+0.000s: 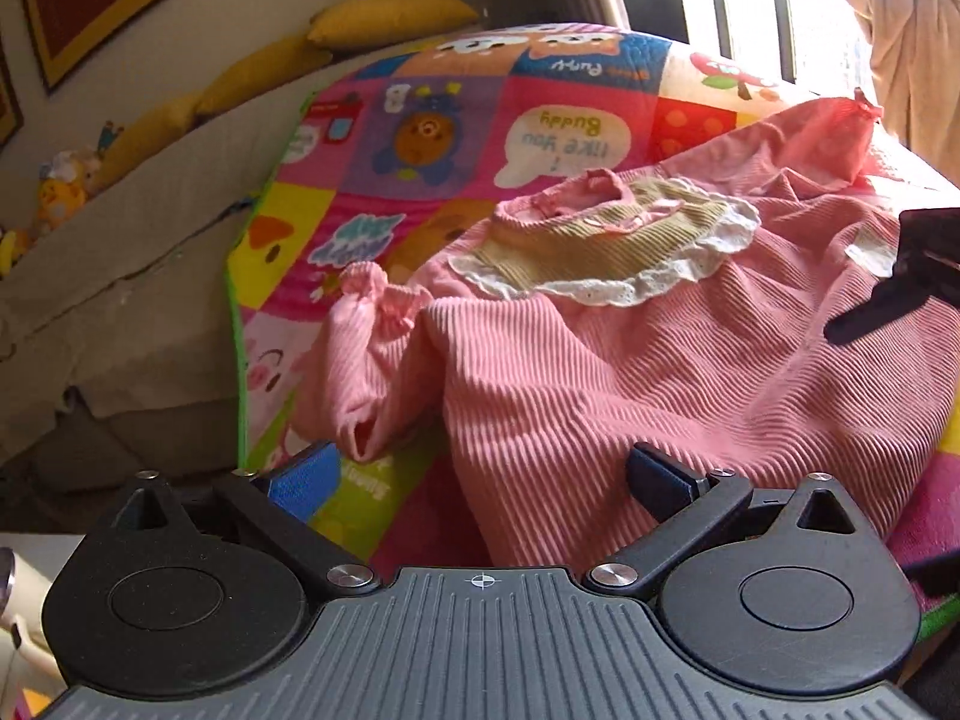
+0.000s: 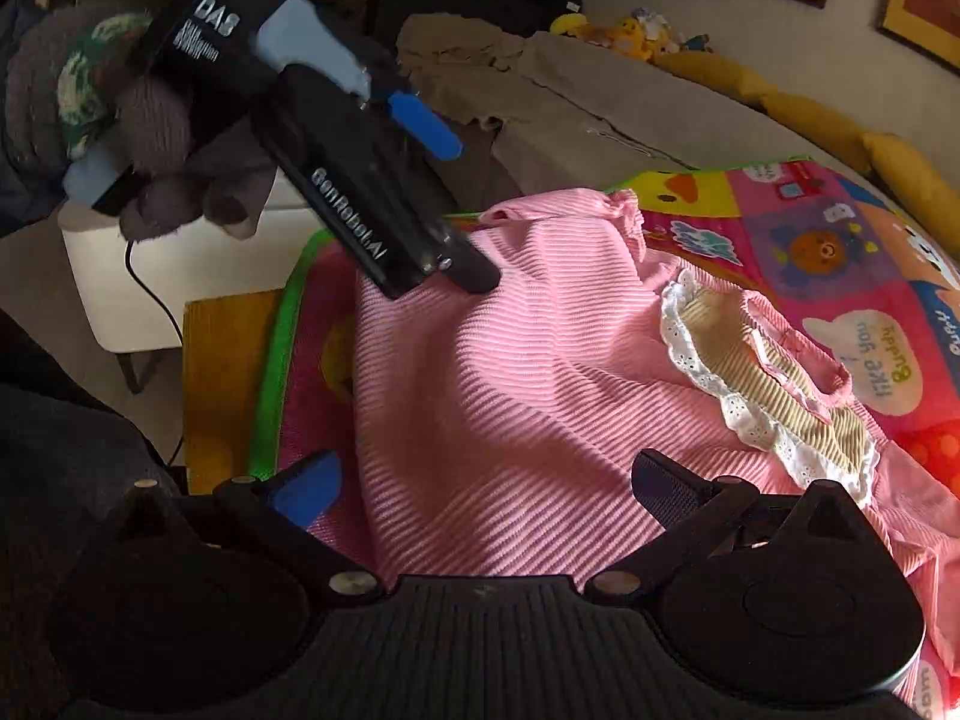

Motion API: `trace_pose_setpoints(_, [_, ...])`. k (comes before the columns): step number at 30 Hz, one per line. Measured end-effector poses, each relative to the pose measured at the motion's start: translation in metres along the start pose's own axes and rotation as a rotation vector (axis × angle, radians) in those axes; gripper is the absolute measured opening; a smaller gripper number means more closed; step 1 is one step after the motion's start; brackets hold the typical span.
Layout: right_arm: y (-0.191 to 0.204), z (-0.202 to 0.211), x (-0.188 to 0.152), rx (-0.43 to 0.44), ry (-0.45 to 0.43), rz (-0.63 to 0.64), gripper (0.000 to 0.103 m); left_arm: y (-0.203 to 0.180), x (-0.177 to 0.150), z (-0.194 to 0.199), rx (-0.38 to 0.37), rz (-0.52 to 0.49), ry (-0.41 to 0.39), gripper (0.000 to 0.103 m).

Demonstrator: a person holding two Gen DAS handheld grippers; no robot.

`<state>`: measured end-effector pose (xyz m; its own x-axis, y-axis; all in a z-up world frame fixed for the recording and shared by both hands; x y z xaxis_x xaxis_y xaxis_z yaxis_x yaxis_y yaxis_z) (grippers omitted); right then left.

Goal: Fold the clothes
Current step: 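Release the garment and spread it flat with both grippers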

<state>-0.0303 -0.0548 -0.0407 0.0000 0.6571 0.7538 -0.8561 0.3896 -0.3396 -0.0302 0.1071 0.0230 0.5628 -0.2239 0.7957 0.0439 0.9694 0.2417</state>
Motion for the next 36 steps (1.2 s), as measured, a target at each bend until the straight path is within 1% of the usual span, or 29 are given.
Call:
trace_pose_setpoints(1, [0.011, -0.007, 0.005, 0.026, 0.000, 0.030, 0.103, 0.001, 0.006, 0.004, 0.000, 0.002, -0.019, 0.103])
trace_pose_setpoints(2, [0.017, -0.013, 0.010, 0.031, -0.003, 0.048, 0.103, 0.001, 0.011, 0.010, -0.008, -0.002, -0.039, 0.103])
trace_pose_setpoints(4, [-0.014, -0.015, 0.016, -0.117, -0.028, -0.018, 0.103, 0.001, 0.020, 0.021, -0.022, -0.010, -0.079, 0.103])
trace_pose_setpoints(5, [-0.031, -0.012, 0.019, -0.174, -0.049, -0.066, 0.103, -0.002, 0.022, 0.029, -0.053, -0.026, -0.098, 0.103])
trace_pose_setpoints(6, [-0.047, -0.009, 0.021, -0.226, -0.069, -0.111, 0.103, -0.008, 0.020, 0.037, -0.099, -0.052, -0.111, 0.103])
trace_pose_setpoints(7, [-0.060, -0.005, 0.021, -0.262, -0.080, -0.148, 0.103, -0.016, 0.017, 0.045, -0.147, -0.081, -0.121, 0.103])
trace_pose_setpoints(9, [-0.084, 0.002, 0.021, -0.325, -0.101, -0.217, 0.103, -0.034, 0.006, 0.049, -0.195, -0.152, -0.101, 0.103])
trace_pose_setpoints(10, [-0.088, 0.005, 0.021, -0.322, -0.106, -0.230, 0.103, -0.041, 0.000, 0.045, -0.187, -0.188, -0.083, 0.103])
trace_pose_setpoints(12, [-0.094, 0.010, 0.019, -0.314, -0.114, -0.253, 0.103, -0.055, -0.011, 0.030, -0.145, -0.257, -0.042, 0.103])
trace_pose_setpoints(13, [-0.093, 0.012, 0.018, -0.306, -0.114, -0.252, 0.103, -0.058, -0.013, 0.021, -0.117, -0.272, -0.025, 0.103])
trace_pose_setpoints(15, [-0.088, 0.015, 0.015, -0.286, -0.112, -0.242, 0.103, -0.053, -0.010, 0.005, -0.067, -0.251, -0.007, 0.103])
trace_pose_setpoints(19, [-0.054, -0.003, 0.012, -0.159, -0.085, -0.123, 0.103, -0.025, 0.011, -0.008, 0.033, -0.177, -0.034, 0.103])
trace_pose_setpoints(20, [-0.045, -0.006, 0.010, -0.148, -0.072, -0.088, 0.103, -0.018, 0.017, -0.009, 0.050, -0.160, -0.043, 0.103])
trace_pose_setpoints(21, [-0.035, -0.011, 0.009, -0.157, -0.054, -0.032, 0.103, -0.012, 0.021, -0.009, 0.058, -0.148, -0.050, 0.103])
trace_pose_setpoints(22, [-0.029, -0.018, 0.008, -0.186, -0.040, 0.013, 0.103, -0.007, 0.026, -0.009, 0.064, -0.137, -0.055, 0.103])
trace_pose_setpoints(24, [-0.029, -0.033, 0.010, -0.258, -0.019, 0.053, 0.103, -0.004, 0.027, -0.005, 0.065, -0.139, -0.066, 0.103])
trace_pose_setpoints(26, [-0.040, -0.042, 0.014, -0.274, -0.013, -0.004, 0.103, -0.001, 0.028, 0.000, 0.064, -0.145, -0.076, 0.103])
trace_pose_setpoints(29, [-0.055, -0.053, 0.020, -0.282, -0.018, -0.092, 0.103, -0.002, 0.022, 0.011, 0.025, -0.157, -0.091, 0.103])
trace_pose_setpoints(31, [-0.055, -0.055, 0.026, -0.245, -0.043, -0.123, 0.103, 0.004, 0.020, 0.022, -0.010, -0.125, -0.109, 0.103])
trace_pose_setpoints(32, [-0.048, -0.057, 0.031, -0.200, -0.053, -0.120, 0.103, 0.008, 0.021, 0.028, -0.023, -0.096, -0.120, 0.103])
trace_pose_setpoints(33, [-0.041, -0.059, 0.035, -0.155, -0.064, -0.112, 0.103, 0.016, 0.025, 0.034, -0.021, -0.056, -0.139, 0.103])
trace_pose_setpoints(36, [-0.001, -0.059, 0.044, -0.032, -0.107, -0.016, 0.103, 0.044, 0.040, 0.054, 0.002, 0.076, -0.206, 0.103])
Point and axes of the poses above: each gripper's, at about its wrist camera, not at the fingertips, and z roughly against the way its jaws point, y to its left, x to its top, the point moved 6 cm from there along -z, roughly the way its jaws point, and after that the axes turned 5 degrees about -y, right-handed, at the moved point
